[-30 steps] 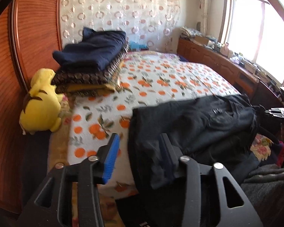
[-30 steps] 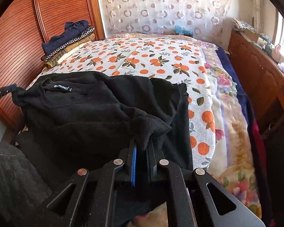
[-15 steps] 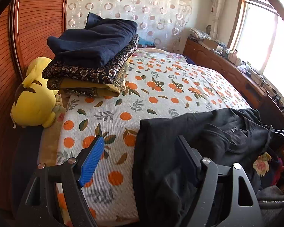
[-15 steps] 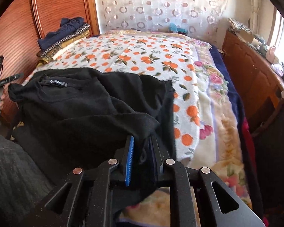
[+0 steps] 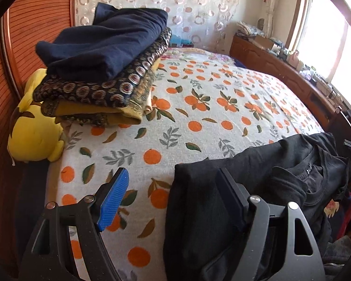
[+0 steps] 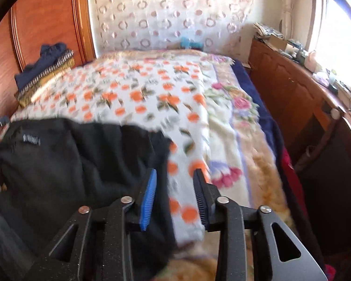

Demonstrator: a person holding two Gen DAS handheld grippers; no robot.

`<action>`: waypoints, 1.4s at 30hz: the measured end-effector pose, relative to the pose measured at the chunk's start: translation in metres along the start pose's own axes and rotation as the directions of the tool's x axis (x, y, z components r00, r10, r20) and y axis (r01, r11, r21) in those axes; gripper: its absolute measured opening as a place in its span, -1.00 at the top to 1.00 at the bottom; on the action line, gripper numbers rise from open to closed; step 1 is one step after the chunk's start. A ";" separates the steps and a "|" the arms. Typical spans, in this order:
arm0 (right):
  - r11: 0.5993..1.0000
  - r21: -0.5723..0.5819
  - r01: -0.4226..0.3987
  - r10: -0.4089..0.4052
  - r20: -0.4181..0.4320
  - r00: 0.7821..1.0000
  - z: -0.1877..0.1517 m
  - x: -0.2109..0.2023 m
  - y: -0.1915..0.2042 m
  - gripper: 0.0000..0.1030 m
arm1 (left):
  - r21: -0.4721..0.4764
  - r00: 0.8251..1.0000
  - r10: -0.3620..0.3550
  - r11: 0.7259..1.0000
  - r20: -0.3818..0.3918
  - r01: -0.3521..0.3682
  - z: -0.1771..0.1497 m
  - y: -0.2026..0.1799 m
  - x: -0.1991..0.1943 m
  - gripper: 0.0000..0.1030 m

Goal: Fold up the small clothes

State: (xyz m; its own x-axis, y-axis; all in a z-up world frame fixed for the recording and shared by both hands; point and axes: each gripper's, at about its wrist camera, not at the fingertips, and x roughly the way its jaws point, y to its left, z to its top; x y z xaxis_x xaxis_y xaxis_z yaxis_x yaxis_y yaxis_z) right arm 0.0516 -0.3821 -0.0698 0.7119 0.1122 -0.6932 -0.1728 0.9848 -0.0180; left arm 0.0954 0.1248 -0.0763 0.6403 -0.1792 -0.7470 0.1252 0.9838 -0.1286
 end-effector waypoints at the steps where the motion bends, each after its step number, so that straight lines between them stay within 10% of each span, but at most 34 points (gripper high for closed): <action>1: 1.000 0.003 -0.013 0.013 0.003 1.000 0.004 0.006 0.002 0.24 | 0.007 1.000 -0.001 1.000 -0.007 0.001 0.001 -0.002 0.003 -0.50; 10: 0.989 0.078 -0.127 0.129 -0.018 0.991 0.031 0.061 0.011 0.27 | 0.034 0.999 -0.004 0.999 -0.042 0.005 -0.003 -0.009 0.015 -0.50; 12: 0.986 0.068 -0.154 0.156 -0.015 0.988 0.030 0.063 0.006 0.86 | 0.031 0.999 -0.005 0.999 -0.046 0.007 -0.004 -0.008 0.017 -0.50; 18: 0.984 0.114 -0.134 0.121 0.113 0.986 0.023 0.037 -0.014 0.86 | 0.024 0.999 -0.012 1.000 -0.040 0.013 -0.005 -0.007 0.016 -0.50; 25: 0.990 0.092 -0.107 0.102 0.054 0.993 0.021 0.053 -0.005 0.86 | 0.053 0.997 -0.051 0.997 -0.052 0.054 -0.001 -0.013 0.021 -0.15; 28: 0.991 0.087 -0.099 0.095 0.049 0.994 0.028 0.059 -0.001 0.44 | 0.043 0.993 -0.101 0.994 -0.061 0.103 -0.001 -0.011 0.025 0.20; 30: 0.988 0.098 -0.116 0.113 0.045 0.993 0.028 0.059 -0.003 -0.19 | 0.028 0.991 -0.127 0.991 -0.037 0.129 0.000 -0.011 0.021 0.64; 34: 0.992 0.084 -0.095 0.093 0.028 0.995 0.027 0.065 -0.005 -0.22 | 0.000 0.989 -0.140 0.990 0.057 0.140 0.004 -0.007 -0.004 0.71; 42: 0.990 0.070 -0.121 0.123 -0.016 0.992 0.024 0.081 -0.003 -0.21 | 0.021 0.997 -0.075 0.997 -0.010 0.075 0.000 -0.009 0.012 0.63</action>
State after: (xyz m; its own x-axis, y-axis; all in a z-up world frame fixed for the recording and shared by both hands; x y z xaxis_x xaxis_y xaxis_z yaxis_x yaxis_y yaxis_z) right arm 0.1258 -0.3732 -0.1087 0.6745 0.2302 -0.7014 -0.2096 0.9708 0.1170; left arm 0.1017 0.1141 -0.0840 0.6218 -0.2523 -0.7415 0.1885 0.9671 -0.1709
